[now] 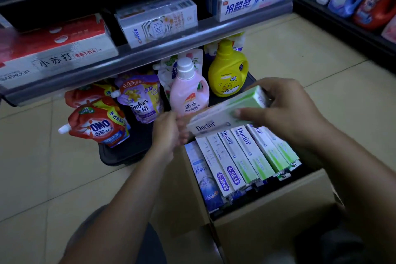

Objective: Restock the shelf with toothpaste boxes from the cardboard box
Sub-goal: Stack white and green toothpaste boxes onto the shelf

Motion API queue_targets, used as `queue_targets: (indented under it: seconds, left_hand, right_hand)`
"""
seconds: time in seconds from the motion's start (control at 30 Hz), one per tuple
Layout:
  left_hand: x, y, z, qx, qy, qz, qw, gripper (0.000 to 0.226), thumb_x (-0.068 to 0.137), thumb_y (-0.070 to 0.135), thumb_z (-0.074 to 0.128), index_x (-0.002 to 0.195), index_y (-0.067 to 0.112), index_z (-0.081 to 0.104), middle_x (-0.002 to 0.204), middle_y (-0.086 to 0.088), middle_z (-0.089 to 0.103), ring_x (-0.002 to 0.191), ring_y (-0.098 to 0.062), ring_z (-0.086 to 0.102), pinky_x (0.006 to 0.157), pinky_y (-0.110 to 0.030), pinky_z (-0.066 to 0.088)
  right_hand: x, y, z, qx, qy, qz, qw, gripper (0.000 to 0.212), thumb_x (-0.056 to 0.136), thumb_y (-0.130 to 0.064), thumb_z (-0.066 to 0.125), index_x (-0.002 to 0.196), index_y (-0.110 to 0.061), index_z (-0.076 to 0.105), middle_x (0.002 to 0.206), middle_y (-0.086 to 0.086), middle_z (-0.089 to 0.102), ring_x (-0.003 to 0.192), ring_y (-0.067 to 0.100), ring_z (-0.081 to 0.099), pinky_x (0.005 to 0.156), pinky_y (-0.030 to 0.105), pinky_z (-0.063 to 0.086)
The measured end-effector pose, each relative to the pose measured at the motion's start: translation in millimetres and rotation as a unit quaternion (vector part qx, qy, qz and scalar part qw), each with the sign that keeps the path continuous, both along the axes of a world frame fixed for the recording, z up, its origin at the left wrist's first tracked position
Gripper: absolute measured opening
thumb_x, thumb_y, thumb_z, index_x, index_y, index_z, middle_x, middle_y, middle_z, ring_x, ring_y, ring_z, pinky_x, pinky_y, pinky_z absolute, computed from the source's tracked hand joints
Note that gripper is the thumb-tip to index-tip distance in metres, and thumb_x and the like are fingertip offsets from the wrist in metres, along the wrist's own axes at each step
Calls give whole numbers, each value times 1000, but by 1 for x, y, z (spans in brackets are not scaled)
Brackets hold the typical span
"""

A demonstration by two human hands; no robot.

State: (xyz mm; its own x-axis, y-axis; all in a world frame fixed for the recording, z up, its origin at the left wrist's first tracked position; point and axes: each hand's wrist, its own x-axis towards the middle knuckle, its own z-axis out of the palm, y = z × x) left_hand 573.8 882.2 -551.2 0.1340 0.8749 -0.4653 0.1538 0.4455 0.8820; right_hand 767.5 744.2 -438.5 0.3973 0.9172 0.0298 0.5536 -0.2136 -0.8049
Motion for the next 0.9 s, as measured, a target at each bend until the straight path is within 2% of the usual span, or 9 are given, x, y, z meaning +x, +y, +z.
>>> queue_targets:
  seconds: [0.1, 0.2, 0.3, 0.37, 0.43, 0.6, 0.7, 0.77, 0.9]
  left_hand:
    - [3, -11, -34, 170, 192, -145, 956, 11, 92, 19, 60, 102, 21, 66, 96, -1, 74, 78, -25, 70, 65, -32, 54]
    - [9, -17, -59, 293, 289, -351, 841, 49, 86, 18, 66, 134, 23, 54, 118, -6, 68, 104, -27, 67, 75, -32, 51]
    - [22, -16, -74, 308, 345, -544, 700, 82, 82, 22, 73, 155, 33, 38, 161, 1, 36, 145, -22, 34, 108, -38, 41]
    - [29, -16, -80, 315, 372, -602, 632, 89, 82, 19, 72, 158, 40, 29, 170, 10, 14, 153, -18, 12, 119, -45, 26]
    - [32, -17, -83, 333, 382, -608, 612, 87, 81, 13, 69, 155, 41, 33, 168, 10, 17, 153, -19, 12, 117, -43, 18]
    - [37, -13, -81, 431, 375, -578, 582, 63, 78, 14, 72, 136, 32, 56, 136, 8, 47, 131, -22, 40, 85, -27, 10]
    - [39, -9, -75, 460, 369, -580, 562, 53, 83, 14, 68, 132, 33, 60, 135, 11, 49, 135, -19, 41, 90, -27, 12]
    - [35, -5, -67, 476, 366, -589, 541, 47, 92, 24, 65, 136, 38, 57, 147, 12, 43, 143, -17, 36, 103, -31, 15]
    - [16, 0, -39, 509, 308, -599, 536, 43, 97, 41, 63, 139, 39, 54, 147, 13, 47, 141, -16, 36, 112, -37, 32]
  right_hand:
    - [18, 1, 3, -4, 123, -32, 992, 30, 71, -17, 90, 86, 0, 70, 75, 20, 73, 62, 36, 69, 61, 43, 60]
    - [24, 0, 6, 8, 207, -61, 976, 28, 72, -11, 87, 88, 4, 71, 74, 21, 74, 57, 26, 68, 53, 31, 57]
    - [26, -1, 8, 24, 236, -78, 968, 24, 74, -8, 84, 88, 5, 71, 75, 20, 75, 60, 29, 68, 53, 30, 57]
    - [26, -3, 8, 27, 237, -80, 968, 23, 74, -7, 84, 88, 5, 71, 75, 20, 75, 62, 32, 68, 54, 31, 58]
    - [26, -3, 8, 27, 232, -83, 969, 23, 74, -7, 84, 87, 6, 70, 75, 20, 75, 63, 34, 69, 54, 32, 58]
    - [26, -6, 12, 33, 227, -94, 969, 23, 73, -7, 85, 84, 5, 69, 73, 19, 75, 76, 48, 71, 63, 40, 59]
    - [26, -8, 15, 32, 227, -97, 969, 23, 74, -8, 85, 85, 4, 69, 74, 19, 75, 80, 51, 70, 72, 54, 60]
    - [25, -9, 17, 34, 226, -101, 968, 25, 73, -8, 85, 86, 6, 68, 76, 22, 75, 81, 51, 70, 75, 60, 59]
    - [27, -8, 22, 64, 257, -114, 958, 25, 74, -6, 83, 87, 10, 68, 78, 27, 73, 61, 44, 65, 55, 35, 56]
